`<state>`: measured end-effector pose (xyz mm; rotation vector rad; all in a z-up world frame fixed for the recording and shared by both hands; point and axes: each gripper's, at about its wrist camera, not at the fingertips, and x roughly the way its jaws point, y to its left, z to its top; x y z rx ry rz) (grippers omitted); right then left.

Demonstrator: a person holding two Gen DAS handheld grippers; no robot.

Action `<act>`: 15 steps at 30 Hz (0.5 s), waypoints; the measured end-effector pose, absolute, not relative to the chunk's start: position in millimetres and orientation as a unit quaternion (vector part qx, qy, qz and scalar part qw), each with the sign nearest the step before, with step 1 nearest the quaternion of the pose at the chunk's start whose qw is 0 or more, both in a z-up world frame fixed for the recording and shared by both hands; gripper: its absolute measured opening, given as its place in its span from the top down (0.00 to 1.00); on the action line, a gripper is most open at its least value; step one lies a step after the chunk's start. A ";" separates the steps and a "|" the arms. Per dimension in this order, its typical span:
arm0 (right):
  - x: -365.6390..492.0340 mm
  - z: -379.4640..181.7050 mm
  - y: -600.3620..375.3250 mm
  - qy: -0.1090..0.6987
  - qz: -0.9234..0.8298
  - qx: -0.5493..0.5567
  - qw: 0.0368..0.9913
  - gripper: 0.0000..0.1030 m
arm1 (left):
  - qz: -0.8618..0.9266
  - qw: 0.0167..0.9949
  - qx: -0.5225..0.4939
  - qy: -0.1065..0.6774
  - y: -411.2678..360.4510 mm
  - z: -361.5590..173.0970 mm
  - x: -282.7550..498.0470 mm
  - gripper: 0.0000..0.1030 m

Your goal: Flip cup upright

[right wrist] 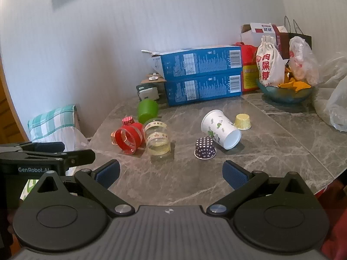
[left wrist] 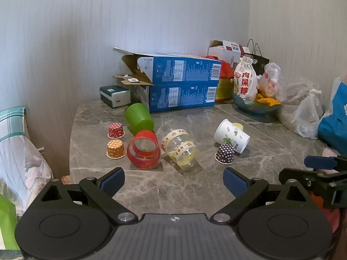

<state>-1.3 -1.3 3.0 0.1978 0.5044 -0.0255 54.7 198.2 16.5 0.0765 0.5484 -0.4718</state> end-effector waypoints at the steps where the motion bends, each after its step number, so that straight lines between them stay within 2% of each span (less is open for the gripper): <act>1: -0.7 2.8 -0.7 0.251 -0.012 0.097 0.963 0.01 | -0.230 0.934 0.036 0.271 198.7 16.0 55.3 0.04; 15: 1.6 0.3 -0.3 0.260 -0.016 0.095 0.961 0.01 | -0.237 0.930 0.034 0.278 198.7 13.8 57.8 0.04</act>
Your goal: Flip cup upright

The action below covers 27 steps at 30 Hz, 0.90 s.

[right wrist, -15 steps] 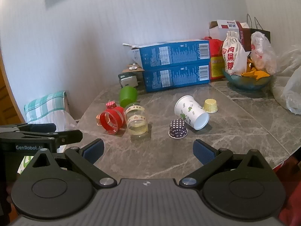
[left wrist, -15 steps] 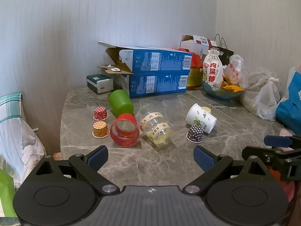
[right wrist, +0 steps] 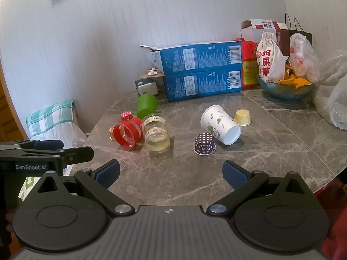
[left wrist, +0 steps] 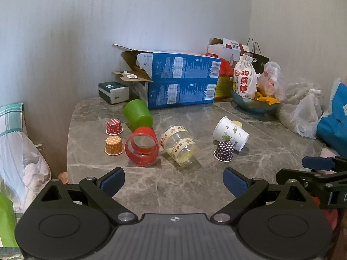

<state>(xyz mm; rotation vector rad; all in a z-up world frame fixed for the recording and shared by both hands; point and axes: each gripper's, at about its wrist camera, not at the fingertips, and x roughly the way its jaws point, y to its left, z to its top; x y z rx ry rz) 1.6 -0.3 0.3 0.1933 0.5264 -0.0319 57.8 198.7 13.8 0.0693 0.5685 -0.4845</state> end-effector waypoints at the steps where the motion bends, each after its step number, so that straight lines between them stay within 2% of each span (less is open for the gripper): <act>1: 1.6 0.4 -0.3 0.260 -0.015 0.096 0.961 0.01 | -0.237 0.930 0.034 0.278 198.4 13.4 58.0 0.04; 27: 1.2 0.5 -1.8 0.259 -0.017 0.098 0.961 0.01 | -0.240 0.929 0.031 0.281 198.2 11.5 59.2 0.04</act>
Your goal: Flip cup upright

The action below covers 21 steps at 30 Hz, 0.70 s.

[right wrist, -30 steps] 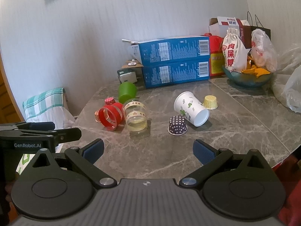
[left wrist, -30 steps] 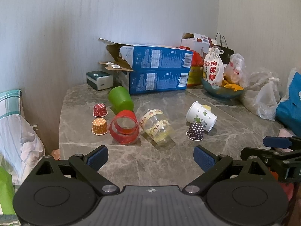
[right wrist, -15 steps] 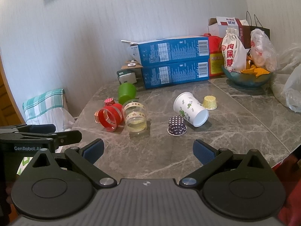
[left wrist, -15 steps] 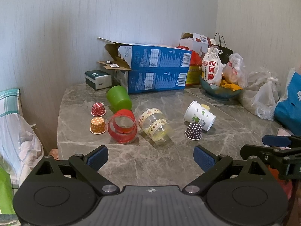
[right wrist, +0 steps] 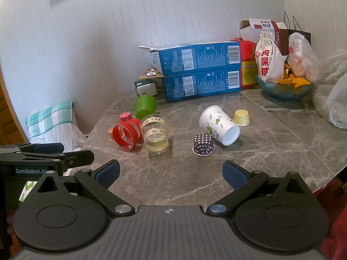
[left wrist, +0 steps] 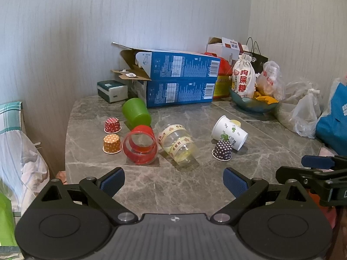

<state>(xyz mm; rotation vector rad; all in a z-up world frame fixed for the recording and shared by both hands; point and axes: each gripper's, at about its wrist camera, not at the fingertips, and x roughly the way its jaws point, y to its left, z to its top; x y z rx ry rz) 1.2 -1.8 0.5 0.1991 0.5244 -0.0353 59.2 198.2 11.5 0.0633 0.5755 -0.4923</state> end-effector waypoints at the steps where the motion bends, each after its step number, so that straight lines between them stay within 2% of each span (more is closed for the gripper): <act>1: 1.3 0.1 -1.8 0.259 -0.018 0.098 0.961 0.01 | -0.240 0.929 0.031 0.281 198.1 11.7 59.3 0.04; 21: 7.1 -2.0 -0.6 0.269 -0.020 0.096 0.958 0.01 | -0.242 0.927 0.026 0.284 199.8 8.7 63.6 0.04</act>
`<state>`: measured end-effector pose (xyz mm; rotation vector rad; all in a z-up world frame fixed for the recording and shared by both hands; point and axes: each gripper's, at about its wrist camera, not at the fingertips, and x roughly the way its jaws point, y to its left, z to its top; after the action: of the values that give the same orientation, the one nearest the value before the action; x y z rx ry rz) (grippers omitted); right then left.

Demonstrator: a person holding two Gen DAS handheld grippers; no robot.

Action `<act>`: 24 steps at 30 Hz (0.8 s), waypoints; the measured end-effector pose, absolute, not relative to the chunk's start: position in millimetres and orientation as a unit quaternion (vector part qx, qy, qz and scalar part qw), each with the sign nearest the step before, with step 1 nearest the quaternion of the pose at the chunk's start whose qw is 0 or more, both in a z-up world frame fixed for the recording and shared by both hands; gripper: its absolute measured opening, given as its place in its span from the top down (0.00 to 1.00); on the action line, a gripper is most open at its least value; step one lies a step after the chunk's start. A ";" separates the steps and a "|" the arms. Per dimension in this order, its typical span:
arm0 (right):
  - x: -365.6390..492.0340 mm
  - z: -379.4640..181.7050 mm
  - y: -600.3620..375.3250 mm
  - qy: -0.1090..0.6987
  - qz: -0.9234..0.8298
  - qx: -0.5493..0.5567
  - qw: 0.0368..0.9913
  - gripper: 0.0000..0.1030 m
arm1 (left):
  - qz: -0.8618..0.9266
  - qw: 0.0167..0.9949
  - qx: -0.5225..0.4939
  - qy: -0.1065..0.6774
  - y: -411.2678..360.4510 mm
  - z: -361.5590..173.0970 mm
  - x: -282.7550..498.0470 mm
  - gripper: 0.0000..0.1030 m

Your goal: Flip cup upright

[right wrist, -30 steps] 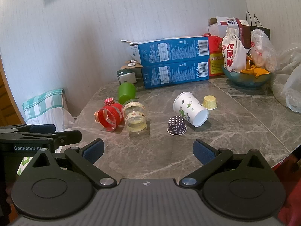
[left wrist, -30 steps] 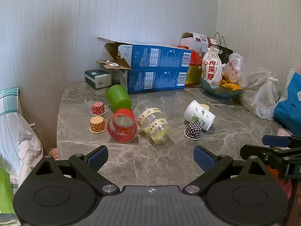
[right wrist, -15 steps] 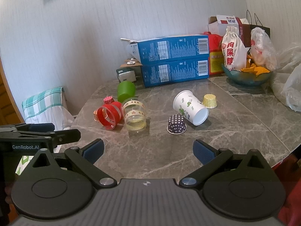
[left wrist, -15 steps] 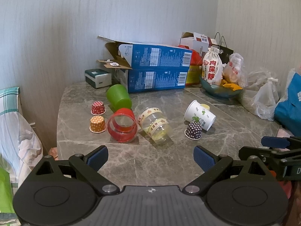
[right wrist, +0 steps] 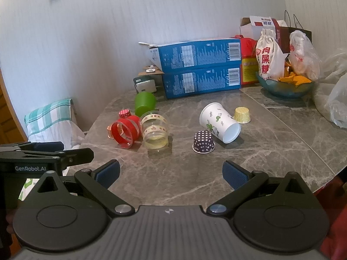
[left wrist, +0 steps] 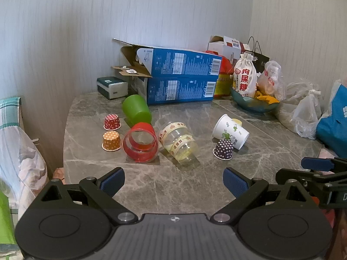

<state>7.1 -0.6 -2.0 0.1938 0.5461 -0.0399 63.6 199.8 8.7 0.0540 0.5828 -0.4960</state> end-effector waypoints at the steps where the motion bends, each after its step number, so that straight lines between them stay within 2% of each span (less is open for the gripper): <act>1: 8.2 -2.1 -1.0 0.270 -0.021 0.095 0.958 0.01 | -0.242 0.927 0.026 0.285 199.6 8.7 63.6 0.04; 11: 40.0 7.8 -2.8 0.287 -0.015 0.109 0.952 0.01 | -0.232 0.933 0.017 0.275 216.8 -2.7 79.6 0.04; 24: 145.0 27.7 32.2 0.327 0.004 0.077 0.942 0.01 | -0.263 0.911 -0.010 0.316 242.3 -10.3 139.3 0.04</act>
<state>145.0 32.2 27.7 0.1562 0.6678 0.0075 139.3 242.3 -10.3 -0.0207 0.6518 -0.5430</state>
